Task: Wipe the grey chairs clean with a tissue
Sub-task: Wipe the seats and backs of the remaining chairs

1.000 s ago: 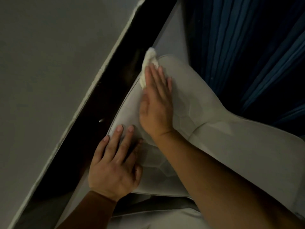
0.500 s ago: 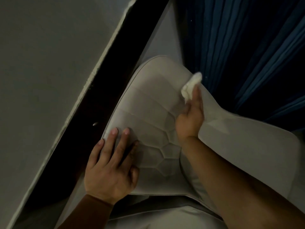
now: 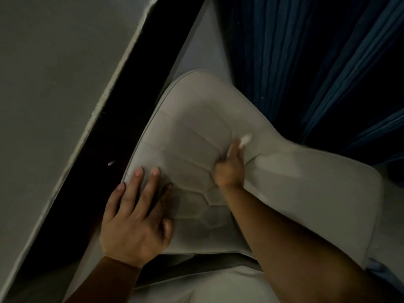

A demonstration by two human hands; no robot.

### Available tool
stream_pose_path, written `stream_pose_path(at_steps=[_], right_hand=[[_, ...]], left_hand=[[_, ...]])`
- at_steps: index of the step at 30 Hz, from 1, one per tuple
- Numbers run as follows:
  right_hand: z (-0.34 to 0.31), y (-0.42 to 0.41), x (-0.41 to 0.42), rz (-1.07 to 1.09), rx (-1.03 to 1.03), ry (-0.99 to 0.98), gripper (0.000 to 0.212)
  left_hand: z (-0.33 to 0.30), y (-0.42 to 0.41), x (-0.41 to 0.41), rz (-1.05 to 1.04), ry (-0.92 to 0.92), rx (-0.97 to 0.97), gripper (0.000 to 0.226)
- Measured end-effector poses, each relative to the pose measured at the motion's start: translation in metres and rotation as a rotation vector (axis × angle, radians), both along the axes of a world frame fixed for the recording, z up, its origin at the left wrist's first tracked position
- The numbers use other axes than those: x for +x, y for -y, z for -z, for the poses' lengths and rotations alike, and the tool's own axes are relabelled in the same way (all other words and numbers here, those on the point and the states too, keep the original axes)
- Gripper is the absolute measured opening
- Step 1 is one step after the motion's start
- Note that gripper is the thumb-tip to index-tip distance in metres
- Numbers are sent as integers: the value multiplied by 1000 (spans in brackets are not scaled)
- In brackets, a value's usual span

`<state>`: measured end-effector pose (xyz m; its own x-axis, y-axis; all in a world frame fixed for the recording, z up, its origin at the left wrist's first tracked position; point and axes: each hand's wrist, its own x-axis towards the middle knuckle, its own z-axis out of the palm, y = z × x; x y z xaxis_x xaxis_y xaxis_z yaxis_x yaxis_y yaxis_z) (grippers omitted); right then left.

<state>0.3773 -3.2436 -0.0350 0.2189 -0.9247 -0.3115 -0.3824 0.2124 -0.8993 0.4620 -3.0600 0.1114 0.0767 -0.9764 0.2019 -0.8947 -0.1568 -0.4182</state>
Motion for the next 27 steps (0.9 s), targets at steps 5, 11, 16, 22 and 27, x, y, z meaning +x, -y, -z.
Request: stream_pose_path(at_steps=[5,11,16,22,27], right_hand=[[-15,-10,-25,148,-70,226,57],[-63,-26,15,-43,-284,300,72],[-51,-26,37,124,-79,340,67],[-4,-22,31,185,12,199,53],[20,-7,-6,289,254,112,50]], left_hand=[[1,2,1,15,36,-9,52],[1,-1,-4,19,56,-15,53],[0,0,-4,15,61,-14,53],[0,-1,-3,13,60,-2,53],[1,-1,-3,17,58,-10,55]])
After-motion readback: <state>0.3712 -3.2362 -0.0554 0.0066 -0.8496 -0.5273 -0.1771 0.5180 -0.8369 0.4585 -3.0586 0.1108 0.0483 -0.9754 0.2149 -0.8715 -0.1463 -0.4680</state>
